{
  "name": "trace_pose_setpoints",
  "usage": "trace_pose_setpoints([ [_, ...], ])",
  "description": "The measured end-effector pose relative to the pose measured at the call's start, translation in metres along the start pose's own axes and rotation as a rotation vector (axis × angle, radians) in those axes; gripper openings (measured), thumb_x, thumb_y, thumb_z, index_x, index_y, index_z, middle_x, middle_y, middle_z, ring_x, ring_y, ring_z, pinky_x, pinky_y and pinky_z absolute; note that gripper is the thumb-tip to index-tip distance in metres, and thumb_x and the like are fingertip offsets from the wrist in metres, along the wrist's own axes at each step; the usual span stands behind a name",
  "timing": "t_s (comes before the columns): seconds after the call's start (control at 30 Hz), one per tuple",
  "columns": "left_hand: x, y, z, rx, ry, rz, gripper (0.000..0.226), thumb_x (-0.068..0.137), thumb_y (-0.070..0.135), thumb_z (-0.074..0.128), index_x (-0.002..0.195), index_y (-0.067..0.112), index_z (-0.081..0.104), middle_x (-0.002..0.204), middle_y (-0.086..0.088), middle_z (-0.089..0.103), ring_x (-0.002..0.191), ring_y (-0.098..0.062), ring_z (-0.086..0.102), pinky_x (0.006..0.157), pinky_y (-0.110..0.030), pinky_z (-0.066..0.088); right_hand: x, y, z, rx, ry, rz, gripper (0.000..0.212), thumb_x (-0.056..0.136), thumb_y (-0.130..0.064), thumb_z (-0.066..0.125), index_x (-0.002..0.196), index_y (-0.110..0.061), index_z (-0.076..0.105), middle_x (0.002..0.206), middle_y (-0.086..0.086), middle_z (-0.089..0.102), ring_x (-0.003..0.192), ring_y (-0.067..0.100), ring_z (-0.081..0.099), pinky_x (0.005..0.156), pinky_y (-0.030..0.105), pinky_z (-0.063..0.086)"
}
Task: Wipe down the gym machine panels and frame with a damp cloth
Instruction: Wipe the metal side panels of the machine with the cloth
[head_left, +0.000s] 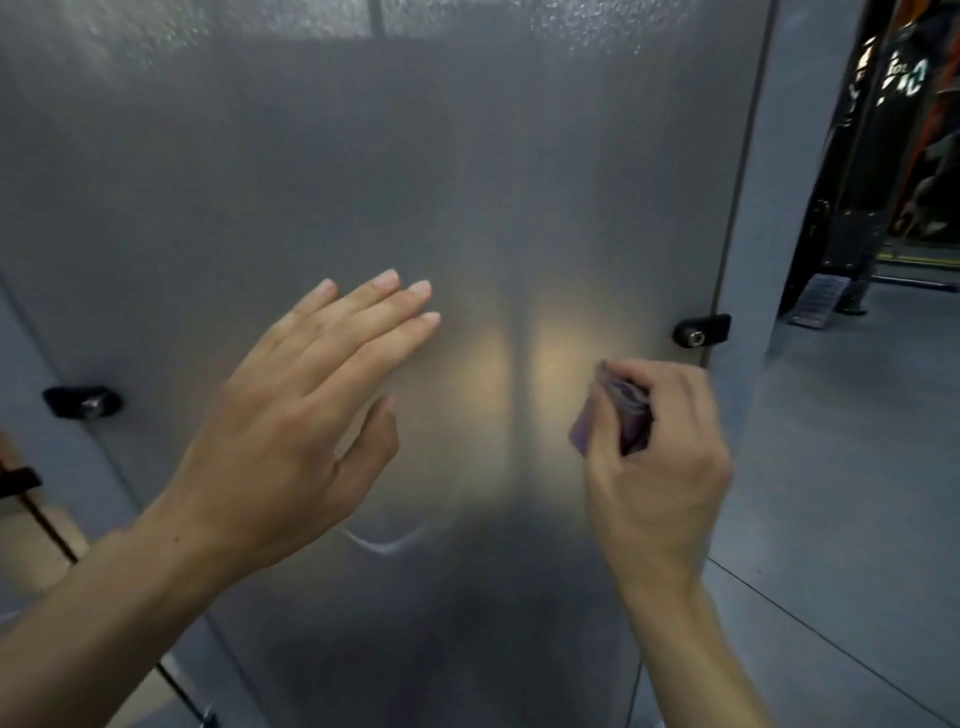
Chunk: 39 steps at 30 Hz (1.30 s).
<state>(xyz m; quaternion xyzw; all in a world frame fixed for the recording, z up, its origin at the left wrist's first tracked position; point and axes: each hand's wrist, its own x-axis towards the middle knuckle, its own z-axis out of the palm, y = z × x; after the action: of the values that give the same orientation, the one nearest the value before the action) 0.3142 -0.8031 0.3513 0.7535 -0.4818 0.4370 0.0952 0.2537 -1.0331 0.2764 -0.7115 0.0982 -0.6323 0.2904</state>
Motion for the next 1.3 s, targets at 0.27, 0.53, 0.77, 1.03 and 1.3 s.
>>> trace_pose_setpoints([
  [0.27, -0.085, -0.014, -0.01, -0.065, 0.033, -0.144, 0.044, 0.098, 0.013, 0.051, 0.141, 0.002, 0.057, 0.155, -0.009, 0.051, 0.149, -0.027, 0.043, 0.122, -0.052, 0.032, 0.004, 0.013, -0.012, -0.066, -0.04, 0.014, 0.023, 0.091, -0.019, 0.077, 0.11, -0.01, 0.068, 0.106, 0.002, 0.06, 0.092, 0.007, 0.054, 0.08, 0.011, 0.037],
  [0.53, -0.142, -0.025, 0.006, -0.136, 0.079, -0.349, 0.052, 0.096, 0.016, 0.053, 0.146, -0.002, 0.05, 0.158, -0.012, 0.045, 0.151, -0.029, 0.037, 0.12, -0.056, 0.034, -0.032, -0.051, 0.04, -0.016, -0.102, -0.122, 0.017, 0.09, -0.019, 0.077, 0.093, -0.006, 0.067, 0.09, 0.004, 0.062, 0.08, 0.012, 0.054, 0.07, 0.018, 0.036],
  [0.77, -0.174, -0.036, 0.015, -0.122, 0.147, -0.449, 0.059, 0.095, 0.02, 0.053, 0.149, 0.0, 0.045, 0.162, -0.013, 0.038, 0.154, -0.03, 0.03, 0.125, -0.048, 0.026, -0.034, -0.043, 0.032, -0.105, 0.006, 0.047, 0.024, 0.094, -0.024, 0.073, 0.09, -0.008, 0.056, 0.087, 0.008, 0.055, 0.075, 0.024, 0.053, 0.065, 0.032, 0.038],
  [1.03, -0.199, -0.043, 0.03, -0.162, 0.14, -0.45, 0.06, 0.095, 0.022, 0.053, 0.152, 0.005, 0.042, 0.167, -0.006, 0.032, 0.156, -0.027, 0.028, 0.127, -0.046, 0.023, -0.065, -0.104, 0.08, -0.038, -0.122, -0.197, 0.022, 0.091, -0.025, 0.075, 0.085, -0.009, 0.06, 0.081, 0.006, 0.057, 0.07, 0.02, 0.053, 0.058, 0.032, 0.041],
  [1.3, -0.22, -0.045, 0.036, -0.228, 0.147, -0.478, 0.062, 0.094, 0.022, 0.055, 0.153, 0.008, 0.042, 0.165, -0.005, 0.037, 0.154, -0.024, 0.032, 0.127, -0.042, 0.026, -0.095, -0.155, 0.118, 0.026, -0.15, -0.238, 0.021, 0.092, -0.021, 0.072, 0.081, -0.009, 0.06, 0.081, 0.008, 0.057, 0.07, 0.025, 0.054, 0.06, 0.039, 0.044],
])
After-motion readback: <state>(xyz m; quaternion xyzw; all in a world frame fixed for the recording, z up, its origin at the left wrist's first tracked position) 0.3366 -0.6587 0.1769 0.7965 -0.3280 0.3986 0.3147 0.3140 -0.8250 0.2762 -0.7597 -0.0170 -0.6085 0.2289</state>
